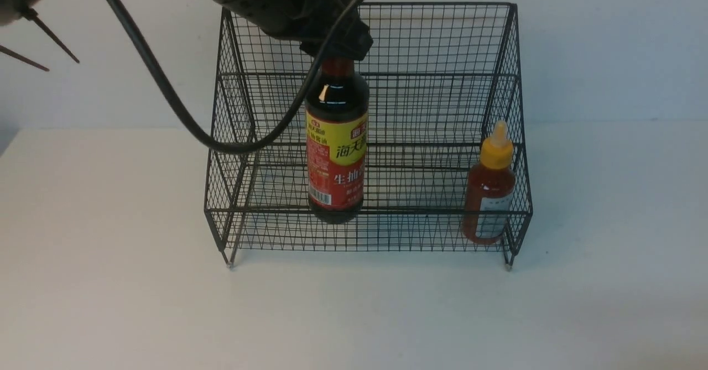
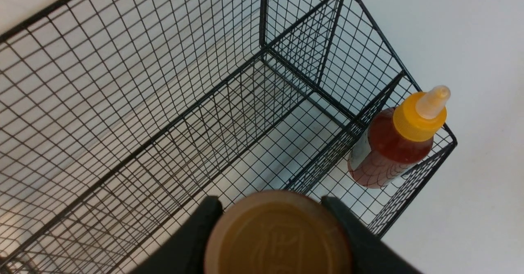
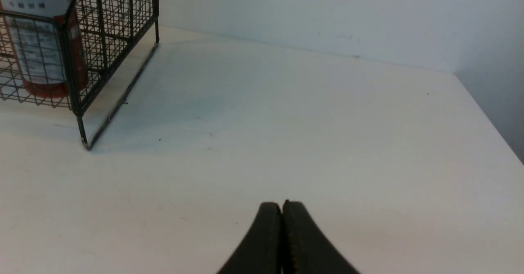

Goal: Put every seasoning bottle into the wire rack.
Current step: Use the left arm to put the condiment bottle back on the shelf

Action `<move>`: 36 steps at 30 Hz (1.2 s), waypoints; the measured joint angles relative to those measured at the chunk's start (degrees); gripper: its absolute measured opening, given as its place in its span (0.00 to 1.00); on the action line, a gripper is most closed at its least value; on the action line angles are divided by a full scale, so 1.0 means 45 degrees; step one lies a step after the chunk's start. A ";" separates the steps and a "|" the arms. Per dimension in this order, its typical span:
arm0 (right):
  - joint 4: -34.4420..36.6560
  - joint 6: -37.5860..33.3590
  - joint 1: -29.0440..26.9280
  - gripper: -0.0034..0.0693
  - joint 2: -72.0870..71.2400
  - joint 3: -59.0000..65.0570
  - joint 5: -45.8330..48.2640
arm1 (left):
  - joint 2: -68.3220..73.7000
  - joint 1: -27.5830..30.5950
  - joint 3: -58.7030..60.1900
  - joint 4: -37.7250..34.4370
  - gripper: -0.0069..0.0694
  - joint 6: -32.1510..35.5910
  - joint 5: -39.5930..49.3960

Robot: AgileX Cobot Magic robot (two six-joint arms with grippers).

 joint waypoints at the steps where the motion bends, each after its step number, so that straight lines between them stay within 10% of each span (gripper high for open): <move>1: 0.0000 0.0000 0.0000 0.03 0.0000 0.0000 0.0000 | 0.0012 0.0000 0.0000 0.0000 0.45 0.0016 0.0014; 36: 0.0000 0.0072 0.0000 0.03 0.0000 0.0000 0.0000 | 0.1045 0.0000 -0.0143 0.0570 0.48 -0.1014 0.0915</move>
